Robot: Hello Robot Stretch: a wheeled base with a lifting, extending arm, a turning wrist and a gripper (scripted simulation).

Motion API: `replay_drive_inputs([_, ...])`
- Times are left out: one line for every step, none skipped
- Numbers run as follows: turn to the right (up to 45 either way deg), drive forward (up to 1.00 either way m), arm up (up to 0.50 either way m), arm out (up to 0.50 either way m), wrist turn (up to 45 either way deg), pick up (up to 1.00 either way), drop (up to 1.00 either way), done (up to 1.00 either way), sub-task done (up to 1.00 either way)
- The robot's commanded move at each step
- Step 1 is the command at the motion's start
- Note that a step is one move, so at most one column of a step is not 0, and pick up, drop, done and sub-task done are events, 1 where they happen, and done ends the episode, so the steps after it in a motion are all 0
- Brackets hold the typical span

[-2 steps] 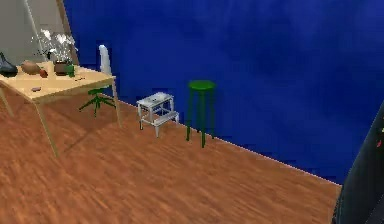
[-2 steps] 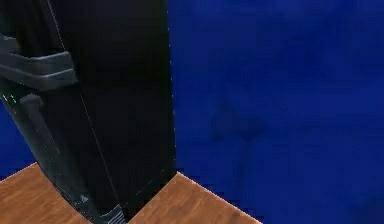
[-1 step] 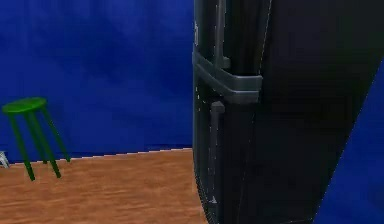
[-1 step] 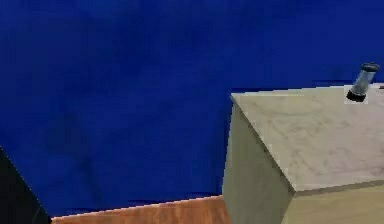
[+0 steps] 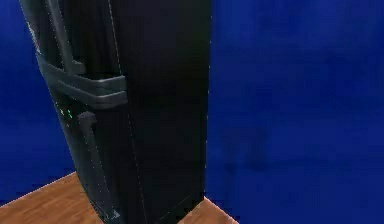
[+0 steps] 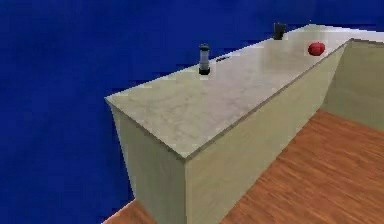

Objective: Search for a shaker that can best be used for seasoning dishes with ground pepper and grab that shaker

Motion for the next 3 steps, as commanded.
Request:
replay_drive_inputs([45.0,0.00,0.00,0.00,0.0,0.00,0.00,0.00,0.00])
replay_drive_inputs([9.0,0.00,0.00,0.00,0.0,0.00,0.00,0.00,0.00])
replay_drive_inputs([0.0,0.70,0.00,0.00,0.0,0.00,0.00,0.00,0.00])
